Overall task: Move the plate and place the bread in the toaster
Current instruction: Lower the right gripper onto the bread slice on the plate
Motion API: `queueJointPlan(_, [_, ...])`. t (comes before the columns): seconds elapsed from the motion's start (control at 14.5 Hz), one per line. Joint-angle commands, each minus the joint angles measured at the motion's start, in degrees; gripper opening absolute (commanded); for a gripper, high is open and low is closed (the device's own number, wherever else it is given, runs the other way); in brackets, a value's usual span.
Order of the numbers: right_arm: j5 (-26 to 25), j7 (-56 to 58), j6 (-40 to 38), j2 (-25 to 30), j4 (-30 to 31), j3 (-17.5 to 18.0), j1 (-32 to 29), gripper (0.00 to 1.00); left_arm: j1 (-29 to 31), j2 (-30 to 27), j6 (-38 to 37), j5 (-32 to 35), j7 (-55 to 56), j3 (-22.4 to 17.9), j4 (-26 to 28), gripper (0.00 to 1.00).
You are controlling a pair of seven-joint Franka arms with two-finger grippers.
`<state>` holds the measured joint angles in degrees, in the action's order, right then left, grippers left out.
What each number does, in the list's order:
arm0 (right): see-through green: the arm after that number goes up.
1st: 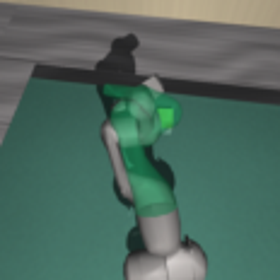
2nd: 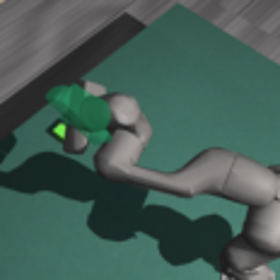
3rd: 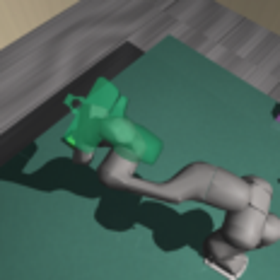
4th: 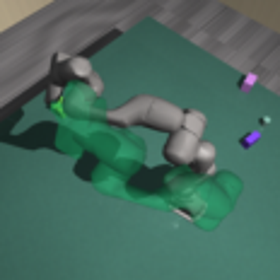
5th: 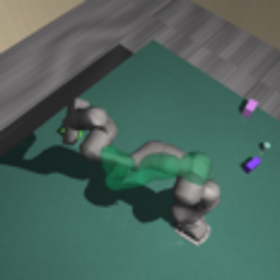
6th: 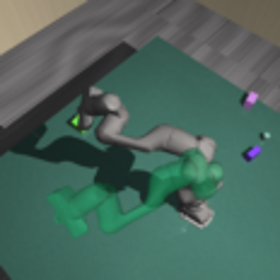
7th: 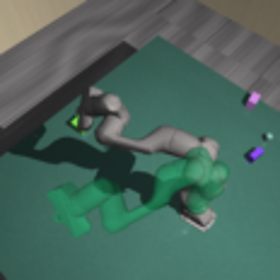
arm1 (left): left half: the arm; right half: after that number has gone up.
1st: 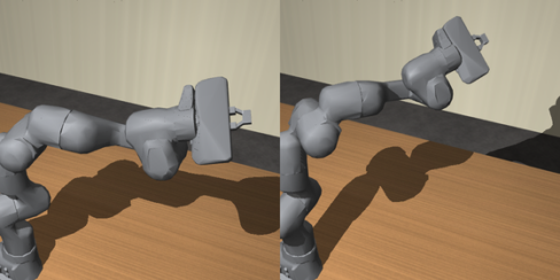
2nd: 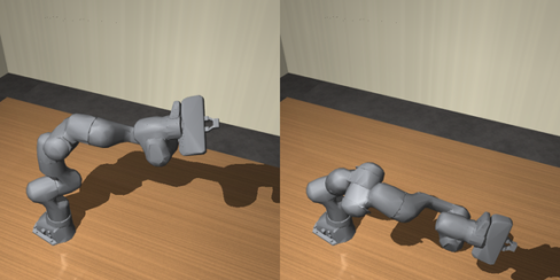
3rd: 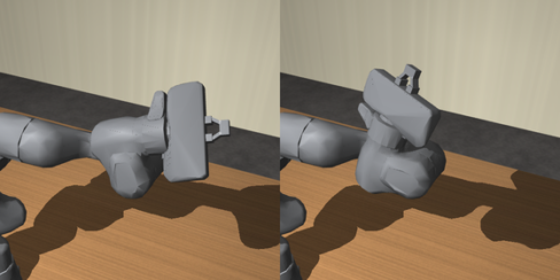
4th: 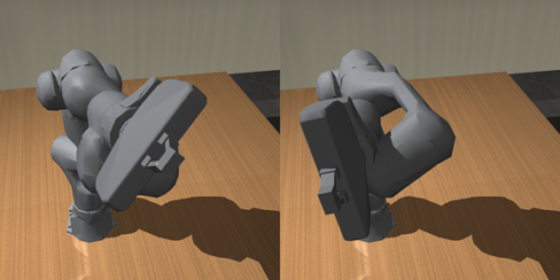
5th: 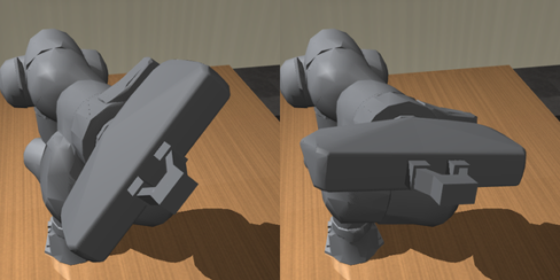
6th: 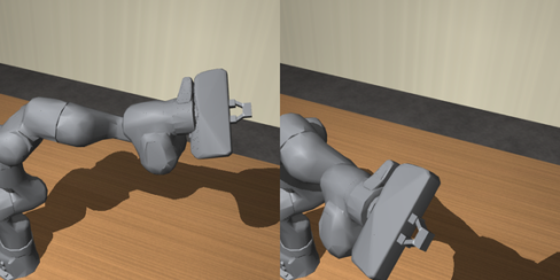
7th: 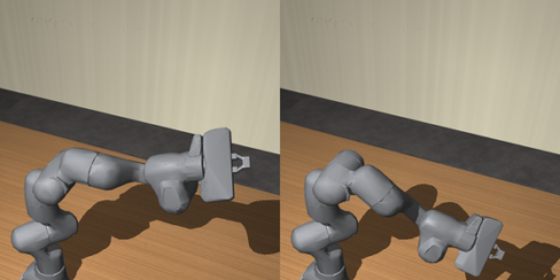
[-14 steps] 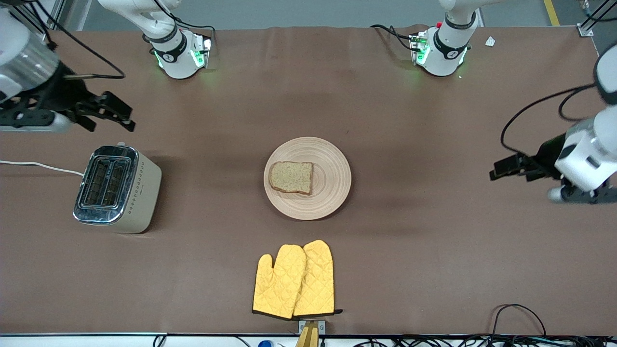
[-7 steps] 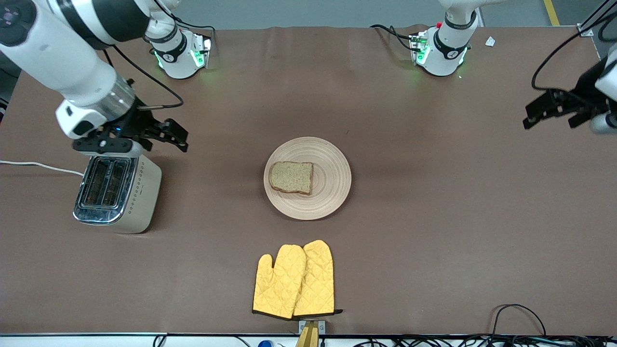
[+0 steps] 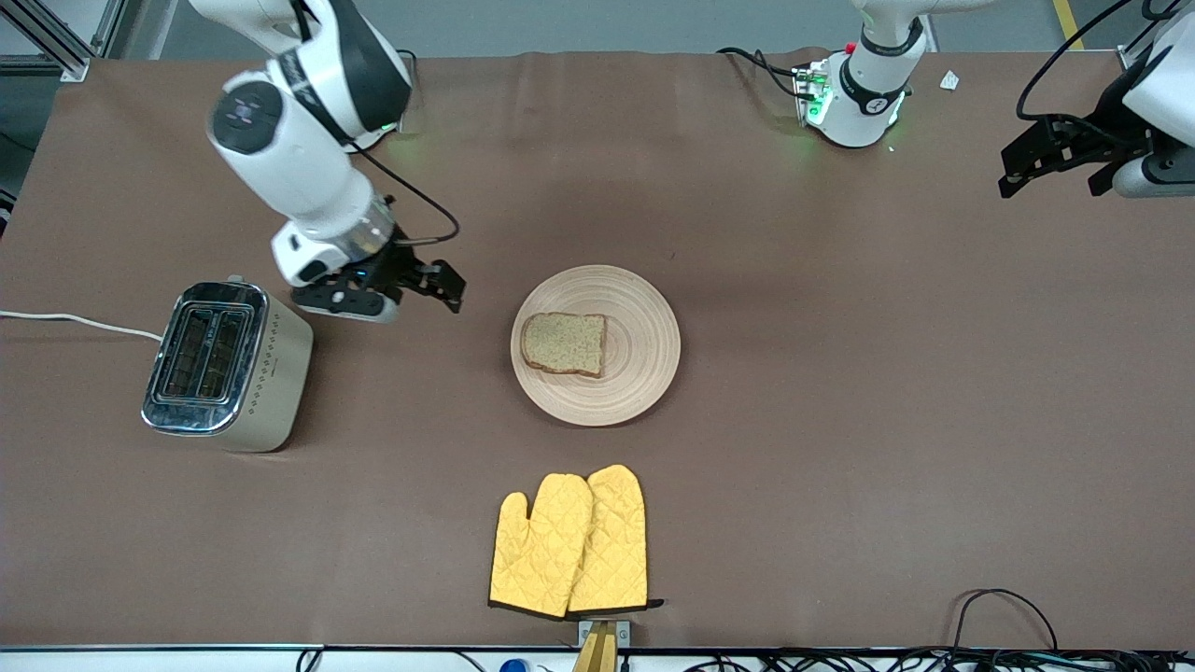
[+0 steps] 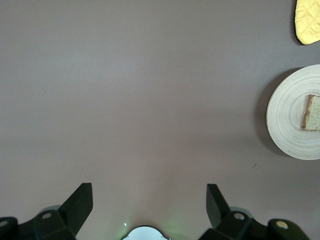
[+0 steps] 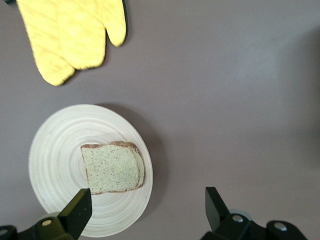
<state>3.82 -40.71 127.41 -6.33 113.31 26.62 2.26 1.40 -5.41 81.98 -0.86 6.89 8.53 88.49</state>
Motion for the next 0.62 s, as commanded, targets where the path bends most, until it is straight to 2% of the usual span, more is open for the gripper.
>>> queueJointPlan(0.0, [-4.2, -8.5, 4.4, -4.0, 0.5, 1.8, 1.4, 1.00, -0.3, -1.5, 0.3, 0.2, 0.6, 0.1, 1.6, 1.00])
queueJointPlan(0.28, [-18.7, -21.9, 9.7, -12.0, -0.1, 4.7, 2.2, 1.00, -0.4, -1.1, 0.5, 0.2, 0.6, 0.1, 1.1, 1.00])
queueJointPlan(0.55, [-27.3, -29.8, 17.1, -19.4, -0.5, 4.8, 3.0, 1.00, -0.2, -0.7, 0.7, 0.3, 0.6, 0.1, 0.9, 1.00])
